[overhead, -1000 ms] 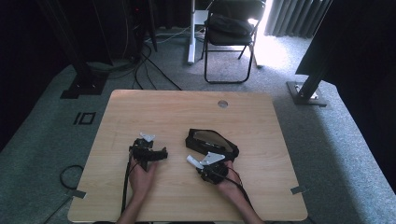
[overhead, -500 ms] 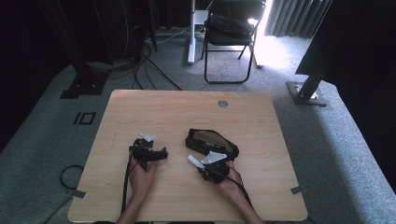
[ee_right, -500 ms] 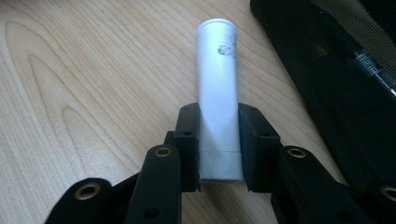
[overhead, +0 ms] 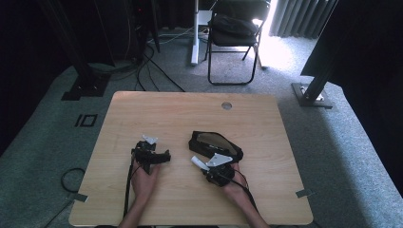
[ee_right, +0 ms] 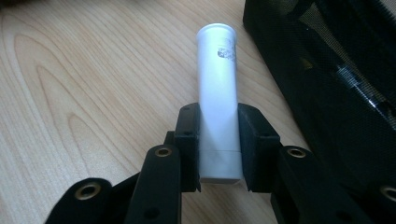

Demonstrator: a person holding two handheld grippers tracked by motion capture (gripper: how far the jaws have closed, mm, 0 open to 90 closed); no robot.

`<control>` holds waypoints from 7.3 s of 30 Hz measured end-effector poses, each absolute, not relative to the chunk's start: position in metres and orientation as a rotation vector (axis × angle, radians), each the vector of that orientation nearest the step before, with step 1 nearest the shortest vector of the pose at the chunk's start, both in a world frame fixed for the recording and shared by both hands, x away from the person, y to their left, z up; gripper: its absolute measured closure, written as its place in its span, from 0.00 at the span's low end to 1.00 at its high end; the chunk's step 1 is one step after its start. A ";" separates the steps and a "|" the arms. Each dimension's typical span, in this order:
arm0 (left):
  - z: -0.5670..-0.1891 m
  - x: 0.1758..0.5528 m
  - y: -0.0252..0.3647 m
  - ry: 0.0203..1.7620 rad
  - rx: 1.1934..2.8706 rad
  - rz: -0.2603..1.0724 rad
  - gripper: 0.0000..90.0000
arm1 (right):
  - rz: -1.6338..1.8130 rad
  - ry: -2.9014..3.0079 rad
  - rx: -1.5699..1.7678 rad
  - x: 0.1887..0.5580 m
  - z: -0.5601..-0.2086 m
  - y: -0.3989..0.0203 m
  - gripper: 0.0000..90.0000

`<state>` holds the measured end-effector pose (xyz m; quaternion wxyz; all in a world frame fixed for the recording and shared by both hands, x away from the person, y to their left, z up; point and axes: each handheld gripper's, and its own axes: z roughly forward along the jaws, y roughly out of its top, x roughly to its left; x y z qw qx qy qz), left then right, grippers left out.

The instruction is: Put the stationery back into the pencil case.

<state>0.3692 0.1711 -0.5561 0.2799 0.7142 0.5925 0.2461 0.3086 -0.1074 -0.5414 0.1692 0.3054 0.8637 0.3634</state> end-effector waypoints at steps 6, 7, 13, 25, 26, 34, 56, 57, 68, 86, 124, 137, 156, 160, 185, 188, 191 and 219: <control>-0.556 0.369 0.171 1.587 1.918 0.659 0.01 | 1.043 2.448 0.861 0.307 -0.538 -0.107 0.79; -0.556 0.369 0.171 1.586 1.919 0.659 0.01 | 1.047 2.445 0.858 0.307 -0.537 -0.107 0.79; -0.556 0.369 0.171 1.587 1.917 0.659 0.01 | 1.066 2.426 0.850 0.305 -0.530 -0.109 0.79; -0.556 0.369 0.171 1.587 1.918 0.659 0.01 | 1.102 2.400 0.820 0.301 -0.518 -0.110 0.79; -0.556 0.369 0.171 1.587 1.918 0.659 0.01 | 1.104 2.398 0.821 0.300 -0.517 -0.110 0.79; -0.556 0.369 0.171 1.587 1.916 0.659 0.01 | 1.130 2.379 0.801 0.297 -0.507 -0.110 0.79; -0.556 0.369 0.171 1.587 1.917 0.659 0.01 | 1.175 2.332 0.769 0.291 -0.489 -0.113 0.79; -0.556 0.369 0.171 1.587 1.916 0.659 0.01 | 1.178 2.329 0.770 0.291 -0.488 -0.113 0.79; -0.556 0.369 0.171 1.587 1.917 0.659 0.01 | 1.186 2.312 0.775 0.291 -0.484 -0.116 0.79; -0.556 0.369 0.171 1.587 1.916 0.659 0.01 | 1.195 2.286 0.775 0.291 -0.478 -0.121 0.79; -0.556 0.369 0.171 1.587 1.917 0.659 0.01 | 1.218 2.220 0.841 0.297 -0.470 -0.138 0.79; -0.556 0.369 0.171 1.587 1.916 0.659 0.01 | 1.217 2.197 0.875 0.301 -0.470 -0.144 0.79; -0.556 0.369 0.171 1.587 1.917 0.659 0.01 | 1.188 2.192 0.902 0.315 -0.474 -0.150 0.79; -0.556 0.369 0.171 1.587 1.916 0.659 0.01 | 1.185 2.195 0.907 0.319 -0.474 -0.151 0.79; -0.556 0.369 0.171 1.587 1.916 0.659 0.01 | 1.183 2.218 0.890 0.341 -0.471 -0.149 0.79; -0.556 0.369 0.171 1.587 1.917 0.659 0.01 | 1.176 2.226 0.892 0.343 -0.473 -0.149 0.79; -0.556 0.369 0.171 1.587 1.916 0.659 0.01 | 1.171 2.233 0.894 0.345 -0.475 -0.149 0.79; -0.556 0.369 0.171 1.587 1.916 0.659 0.01 | 1.130 2.281 0.879 0.355 -0.485 -0.149 0.79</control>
